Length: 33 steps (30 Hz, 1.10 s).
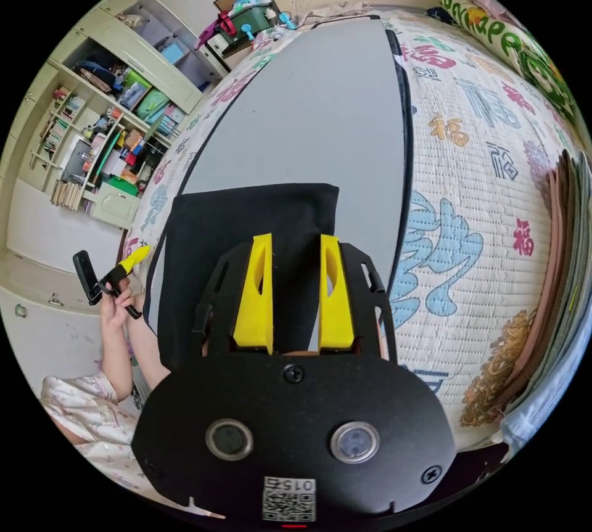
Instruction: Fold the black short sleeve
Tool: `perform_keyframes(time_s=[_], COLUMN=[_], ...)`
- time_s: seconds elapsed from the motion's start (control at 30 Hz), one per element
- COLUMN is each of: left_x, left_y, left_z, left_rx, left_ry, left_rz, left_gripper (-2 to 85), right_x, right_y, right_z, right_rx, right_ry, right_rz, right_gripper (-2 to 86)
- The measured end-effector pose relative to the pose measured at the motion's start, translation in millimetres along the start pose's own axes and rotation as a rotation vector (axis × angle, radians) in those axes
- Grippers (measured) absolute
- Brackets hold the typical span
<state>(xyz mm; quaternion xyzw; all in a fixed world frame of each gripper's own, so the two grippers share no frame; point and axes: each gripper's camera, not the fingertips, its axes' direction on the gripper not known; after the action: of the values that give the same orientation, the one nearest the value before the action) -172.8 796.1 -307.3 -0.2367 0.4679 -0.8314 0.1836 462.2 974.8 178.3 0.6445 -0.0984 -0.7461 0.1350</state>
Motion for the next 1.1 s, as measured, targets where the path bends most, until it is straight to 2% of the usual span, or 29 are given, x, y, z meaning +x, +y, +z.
perform_keyframes(time_s=[0.1, 0.3, 0.63, 0.7, 0.83, 0.9, 0.97, 1.1], left_x=[-35.6, -79.2, -132.4, -139.3, -153.2, -158.6, -154.5, -142.0], left_y=[4.7, 14.3, 32.7, 35.7, 42.3, 43.1, 41.7, 40.7], left_z=[-2.8, 8.1, -3.0, -9.3, -25.4, -31.7, -40.0, -64.1], left_rx=[0.016, 0.047, 0.148, 0.158, 0.186, 0.186, 0.181, 0.189], left_ry=[-0.02, 0.094, 0.198, 0.204, 0.27, 0.304, 0.297, 0.301], left_rz=[-0.049, -0.081, -0.227, -0.259, -0.309, -0.332, -0.324, -0.308], left_gripper=[18.4, 20.4, 15.4, 13.1, 7.9, 6.8, 6.2, 5.3], right_x=[-4.0, -16.9, -31.5, -23.0, 23.7, 37.7, 44.7, 48.2], right_y=[-12.4, -49.3, -77.0, -78.2, -77.8, -75.5, -69.9, -44.1], right_z=[26.2, 91.4, 197.1, 208.2, 221.4, 237.0, 254.7, 285.8], right_rx=[-0.02, -0.069, -0.109, -0.131, -0.044, -0.064, -0.093, -0.085], right_ry=[0.053, 0.045, 0.025, 0.025, -0.145, -0.201, -0.184, -0.015], right_rz=[-0.061, -0.176, -0.325, -0.329, -0.173, -0.166, -0.183, -0.263], right_gripper=[11.3, 11.0, 10.8, 11.1, 13.1, 12.3, 11.3, 8.1])
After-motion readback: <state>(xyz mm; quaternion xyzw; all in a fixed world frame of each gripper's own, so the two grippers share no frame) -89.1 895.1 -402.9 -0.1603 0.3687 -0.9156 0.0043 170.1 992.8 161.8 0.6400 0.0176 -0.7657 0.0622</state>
